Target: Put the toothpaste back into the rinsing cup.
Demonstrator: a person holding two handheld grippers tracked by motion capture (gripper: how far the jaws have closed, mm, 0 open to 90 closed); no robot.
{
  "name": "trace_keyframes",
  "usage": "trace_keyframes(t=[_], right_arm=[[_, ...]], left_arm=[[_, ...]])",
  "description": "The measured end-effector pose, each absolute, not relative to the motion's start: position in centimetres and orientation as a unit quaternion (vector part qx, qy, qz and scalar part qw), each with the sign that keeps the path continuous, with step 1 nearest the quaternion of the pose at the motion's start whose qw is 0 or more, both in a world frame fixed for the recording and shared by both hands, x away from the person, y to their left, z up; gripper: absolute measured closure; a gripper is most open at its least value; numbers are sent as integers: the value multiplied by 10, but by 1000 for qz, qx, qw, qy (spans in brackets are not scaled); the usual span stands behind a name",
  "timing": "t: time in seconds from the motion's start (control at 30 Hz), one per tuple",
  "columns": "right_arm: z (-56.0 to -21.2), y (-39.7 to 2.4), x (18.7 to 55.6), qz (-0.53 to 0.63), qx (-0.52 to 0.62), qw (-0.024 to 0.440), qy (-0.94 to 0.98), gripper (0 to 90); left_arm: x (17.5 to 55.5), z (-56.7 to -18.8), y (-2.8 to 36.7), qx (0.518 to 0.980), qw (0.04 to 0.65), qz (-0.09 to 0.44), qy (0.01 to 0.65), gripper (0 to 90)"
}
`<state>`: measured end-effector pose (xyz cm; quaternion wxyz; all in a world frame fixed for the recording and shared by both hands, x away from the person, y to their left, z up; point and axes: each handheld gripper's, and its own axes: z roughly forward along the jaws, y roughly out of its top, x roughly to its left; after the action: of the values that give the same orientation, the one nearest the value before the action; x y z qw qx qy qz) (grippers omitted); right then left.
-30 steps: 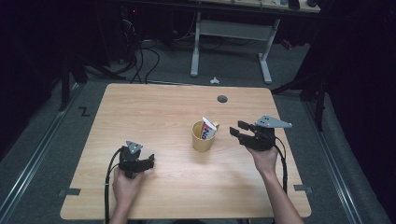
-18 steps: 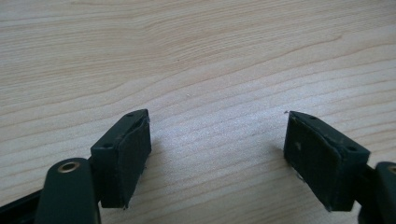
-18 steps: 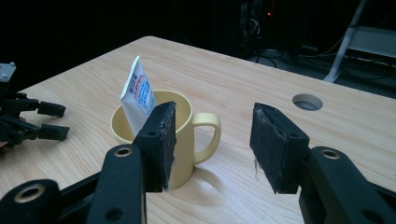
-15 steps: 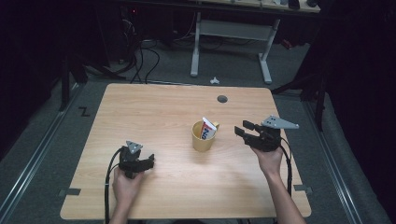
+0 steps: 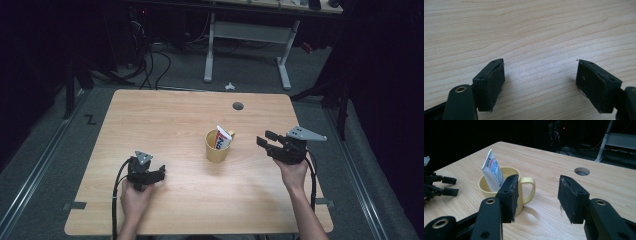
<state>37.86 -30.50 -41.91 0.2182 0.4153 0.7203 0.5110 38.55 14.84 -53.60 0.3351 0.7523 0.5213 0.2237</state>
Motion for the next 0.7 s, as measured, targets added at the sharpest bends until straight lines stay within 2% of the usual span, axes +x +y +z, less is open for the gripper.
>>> trace_keyframes(t=[0.7], right_arm=[[-429, -320, 373, 511, 437, 215, 709, 511]], left_arm=[[385, -536, 148, 752, 335, 224, 521, 234]])
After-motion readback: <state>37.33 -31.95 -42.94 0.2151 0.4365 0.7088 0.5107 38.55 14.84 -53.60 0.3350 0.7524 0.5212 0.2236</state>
